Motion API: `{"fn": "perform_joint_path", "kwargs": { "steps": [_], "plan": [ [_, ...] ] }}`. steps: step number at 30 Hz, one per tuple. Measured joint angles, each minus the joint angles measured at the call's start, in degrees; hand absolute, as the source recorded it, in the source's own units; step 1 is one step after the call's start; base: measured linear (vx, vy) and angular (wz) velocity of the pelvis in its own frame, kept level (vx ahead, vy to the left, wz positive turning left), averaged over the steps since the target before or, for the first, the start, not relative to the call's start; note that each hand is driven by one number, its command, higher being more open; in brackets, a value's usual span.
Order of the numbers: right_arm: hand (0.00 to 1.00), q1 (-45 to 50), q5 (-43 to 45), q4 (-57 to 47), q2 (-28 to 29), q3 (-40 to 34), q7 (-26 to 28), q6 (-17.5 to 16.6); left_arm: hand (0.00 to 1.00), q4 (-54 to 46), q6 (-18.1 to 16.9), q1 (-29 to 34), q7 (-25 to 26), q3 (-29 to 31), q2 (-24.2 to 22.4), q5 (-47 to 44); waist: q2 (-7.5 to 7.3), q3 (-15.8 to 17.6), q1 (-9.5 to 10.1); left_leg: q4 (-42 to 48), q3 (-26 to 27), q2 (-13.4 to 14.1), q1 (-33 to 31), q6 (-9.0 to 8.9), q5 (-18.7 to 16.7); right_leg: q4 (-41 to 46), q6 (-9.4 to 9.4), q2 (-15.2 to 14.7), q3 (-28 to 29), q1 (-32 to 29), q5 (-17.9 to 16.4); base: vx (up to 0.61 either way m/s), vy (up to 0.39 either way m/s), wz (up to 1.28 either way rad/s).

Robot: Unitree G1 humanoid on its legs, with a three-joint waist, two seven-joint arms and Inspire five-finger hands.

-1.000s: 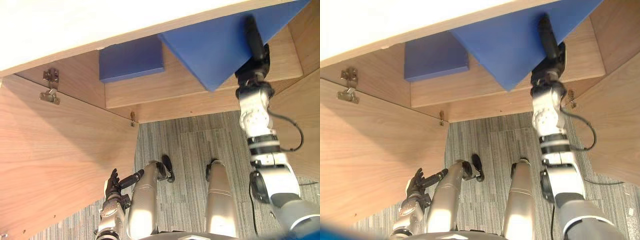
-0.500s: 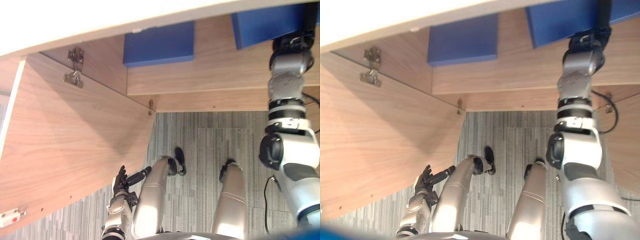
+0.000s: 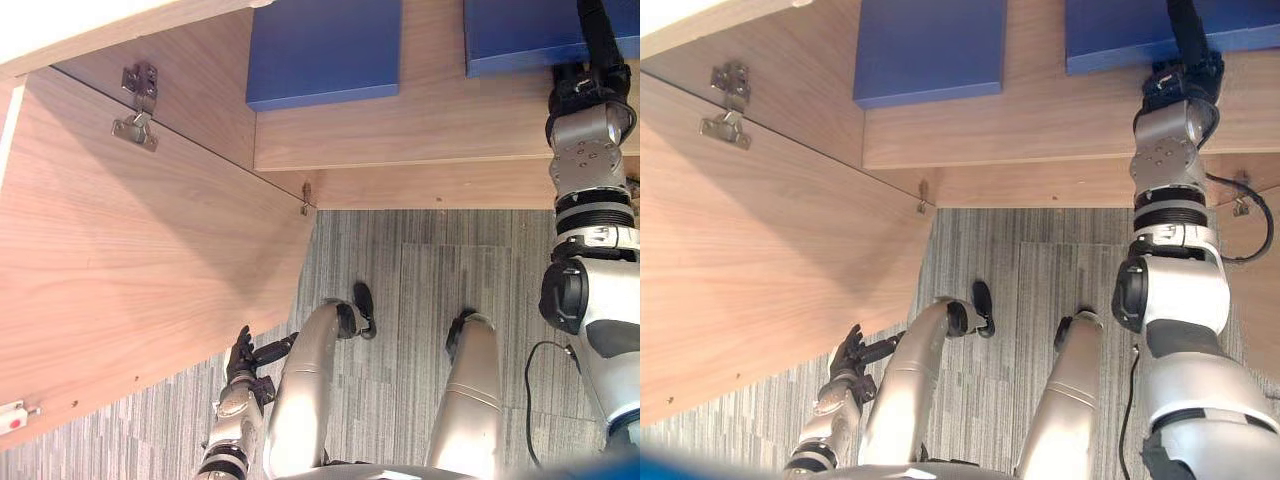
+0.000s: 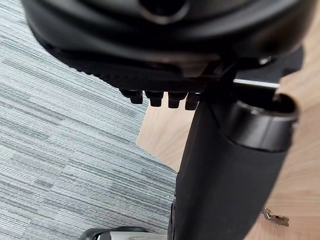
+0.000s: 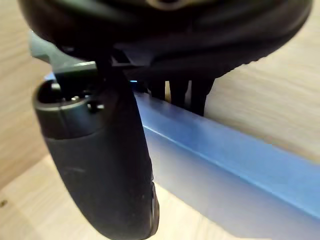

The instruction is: Walk over to the cabinet, pick up the folder, carry it to the office cabinet, place the folder inside the office cabinet, then close the office cabinet door

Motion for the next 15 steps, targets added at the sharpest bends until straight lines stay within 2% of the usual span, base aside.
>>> {"fn": "perform_joint_path", "kwargs": {
  "steps": [4, 6, 9, 10, 13, 15],
  "plan": [
    [1.0, 0.3, -6.5, 3.1, -1.4, 4.9, 2.2, 3.8, 1.0, 0.6, 0.5, 0.1, 0.6, -0.5, 0.2, 0.0, -0.1, 0.1, -0.05, -2.5, 0.9, 0.6, 3.0, 0.08, 0.1, -3.8, -0.03, 0.8, 0.0, 3.1, 1.5, 0.06, -0.018, -0.2],
    [1.0, 0.8, -15.3, 5.9, -3.0, 9.2, 4.7, 7.0, 1.0, 0.7, 0.5, 0.3, 0.2, -1.0, 0.2, 0.5, -0.19, 0.1, -0.18, -4.4, 1.0, 0.6, 5.4, 0.09, 0.1, -6.6, 0.1, 0.9, -0.7, 5.9, 2.3, 0.11, 0.0, -0.1],
    [1.0, 1.6, -23.4, 8.6, -5.5, 12.9, 9.3, 9.4, 1.0, 0.8, 0.5, 0.9, -0.8, -3.0, 1.2, 1.1, -0.28, 0.1, -0.34, -6.3, 1.2, 0.4, 7.7, 0.09, 0.1, -9.4, 0.25, 0.9, -1.3, 8.9, 3.0, 0.1, 0.016, -0.05],
    [1.0, 2.1, -24.4, 8.8, -6.0, 13.3, 10.3, 9.8, 1.0, 0.7, 0.5, 1.0, -1.1, -3.5, 1.6, 1.2, -0.46, 0.0, -0.3, -6.8, 1.3, 0.3, 8.3, 0.08, 0.1, -9.9, 0.33, 0.9, -1.3, 9.4, 3.1, 0.08, 0.018, -0.03],
    [1.0, 3.9, -35.5, 9.8, -8.5, 19.6, 17.6, 10.8, 1.0, 0.7, 0.6, 2.0, -2.5, -4.6, 2.3, 2.5, -1.07, -0.3, -0.32, -9.0, 1.8, -0.1, 11.4, -0.01, 0.2, -12.6, 0.57, 0.7, -1.5, 12.5, 3.5, 0.11, 0.023, -0.06],
    [1.0, 5.0, -39.0, 10.0, -9.2, 21.5, 20.8, 10.9, 1.0, 0.5, 0.6, 2.8, -3.4, -4.9, 2.8, 3.3, -1.52, -0.6, -0.25, -10.1, 1.8, -0.3, 12.9, -0.16, 0.3, -14.0, 0.6, 0.7, -1.9, 14.2, 3.6, 0.11, 0.009, 0.0]
  ]
}}
